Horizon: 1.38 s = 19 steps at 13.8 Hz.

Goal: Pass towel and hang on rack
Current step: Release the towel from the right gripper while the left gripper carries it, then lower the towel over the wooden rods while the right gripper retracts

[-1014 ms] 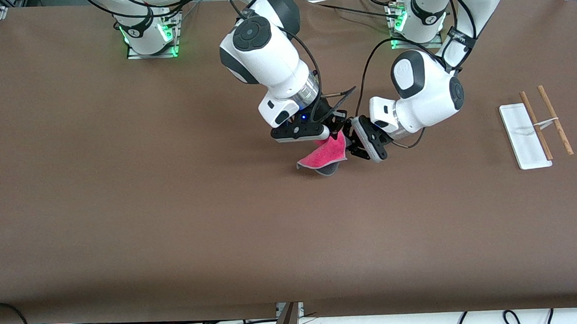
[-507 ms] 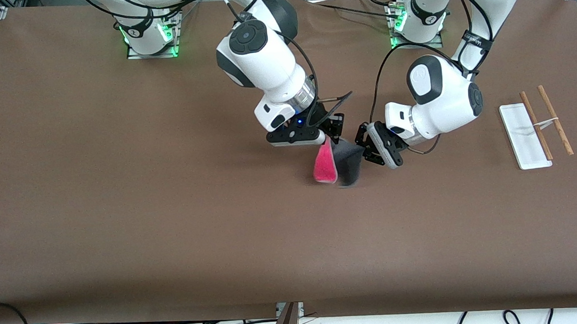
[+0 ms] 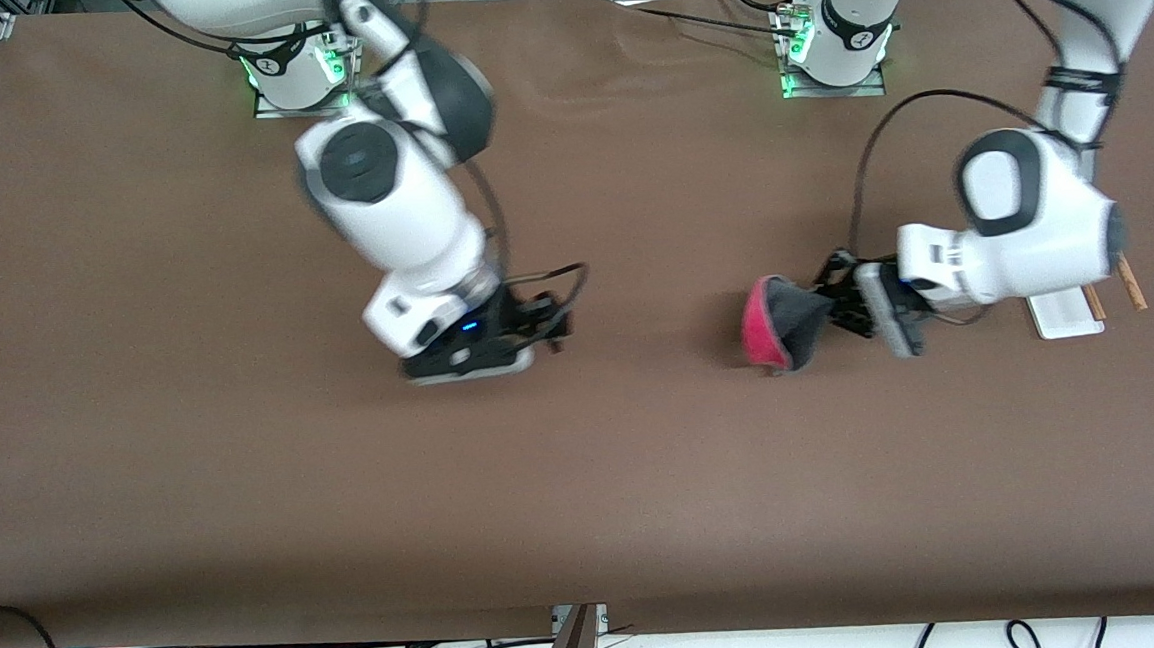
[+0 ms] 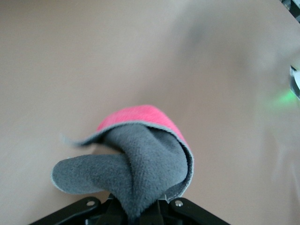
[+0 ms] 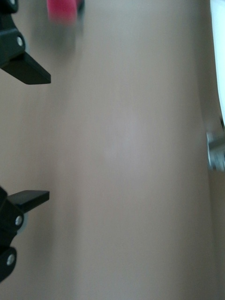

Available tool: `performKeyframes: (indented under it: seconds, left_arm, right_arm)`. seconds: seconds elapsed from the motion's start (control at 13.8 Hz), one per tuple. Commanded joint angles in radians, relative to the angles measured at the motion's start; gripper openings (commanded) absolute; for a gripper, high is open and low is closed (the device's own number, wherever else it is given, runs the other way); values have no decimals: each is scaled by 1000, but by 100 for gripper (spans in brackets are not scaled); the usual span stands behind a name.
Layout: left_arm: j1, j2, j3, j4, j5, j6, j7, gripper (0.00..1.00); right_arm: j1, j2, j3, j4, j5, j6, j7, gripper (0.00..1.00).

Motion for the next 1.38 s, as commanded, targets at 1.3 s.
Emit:
performKeyframes:
  seconds: [1.3]
  left_arm:
    - [568,60,20,235,582,-372,372,0]
  right_arm:
    - [-426,-566,-106,-460,-6,-313,-482,100]
